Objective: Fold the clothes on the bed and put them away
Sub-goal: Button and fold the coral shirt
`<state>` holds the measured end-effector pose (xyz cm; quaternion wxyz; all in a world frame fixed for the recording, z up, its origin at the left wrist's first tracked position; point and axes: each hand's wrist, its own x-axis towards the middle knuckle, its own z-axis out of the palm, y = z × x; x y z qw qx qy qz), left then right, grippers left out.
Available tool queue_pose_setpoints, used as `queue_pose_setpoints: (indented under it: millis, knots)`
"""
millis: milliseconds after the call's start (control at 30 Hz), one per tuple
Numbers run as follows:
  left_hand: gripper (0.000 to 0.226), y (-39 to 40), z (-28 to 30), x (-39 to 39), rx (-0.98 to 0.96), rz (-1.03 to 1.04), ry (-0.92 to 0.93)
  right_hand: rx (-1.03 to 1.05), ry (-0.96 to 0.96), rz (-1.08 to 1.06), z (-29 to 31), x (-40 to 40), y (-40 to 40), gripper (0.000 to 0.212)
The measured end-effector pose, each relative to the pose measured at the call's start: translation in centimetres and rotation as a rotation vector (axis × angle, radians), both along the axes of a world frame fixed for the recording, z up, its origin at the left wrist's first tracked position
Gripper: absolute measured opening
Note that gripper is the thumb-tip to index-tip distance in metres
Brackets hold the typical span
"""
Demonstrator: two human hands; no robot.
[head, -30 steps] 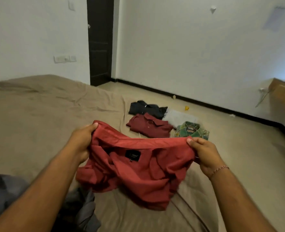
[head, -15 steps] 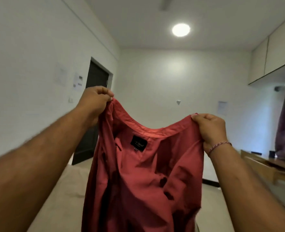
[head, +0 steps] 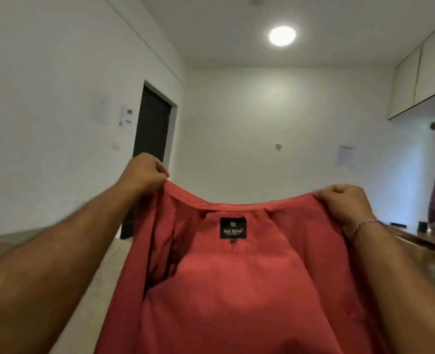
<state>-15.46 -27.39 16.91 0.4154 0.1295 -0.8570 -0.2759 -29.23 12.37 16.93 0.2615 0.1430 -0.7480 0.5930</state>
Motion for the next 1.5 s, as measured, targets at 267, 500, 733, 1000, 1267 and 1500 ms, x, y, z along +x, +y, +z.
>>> queue_pose_setpoints:
  millis: [267,500,733,1000,1267,1500]
  knots:
    - [0.017,3.6,-12.0,-5.2,-0.060,-0.007,0.139,-0.124,-0.141,-0.039,-15.2,-2.8,-3.5,0.018]
    - [0.019,7.9,-32.7,-3.9,-0.185,-0.206,0.054,-0.114,-0.429,0.167,-36.3,3.5,-6.5,0.011]
    - [0.041,12.6,-50.8,-0.6,0.141,-0.328,-0.478,-0.129,-0.909,0.161,-50.2,8.4,-6.1,0.020]
    - [0.014,13.7,-52.2,-1.4,-0.068,-0.283,-0.550,-0.341,-0.974,0.225,-49.8,8.3,-7.6,0.034]
    - [0.013,14.1,-50.8,-1.7,0.252,-0.187,-0.486,-0.384,-0.915,0.247,-49.2,9.3,-8.6,0.033]
    - [0.018,15.9,-47.6,-0.8,1.646,-0.277,-0.233,-0.775,-1.034,0.347,-48.4,8.7,-8.1,0.018]
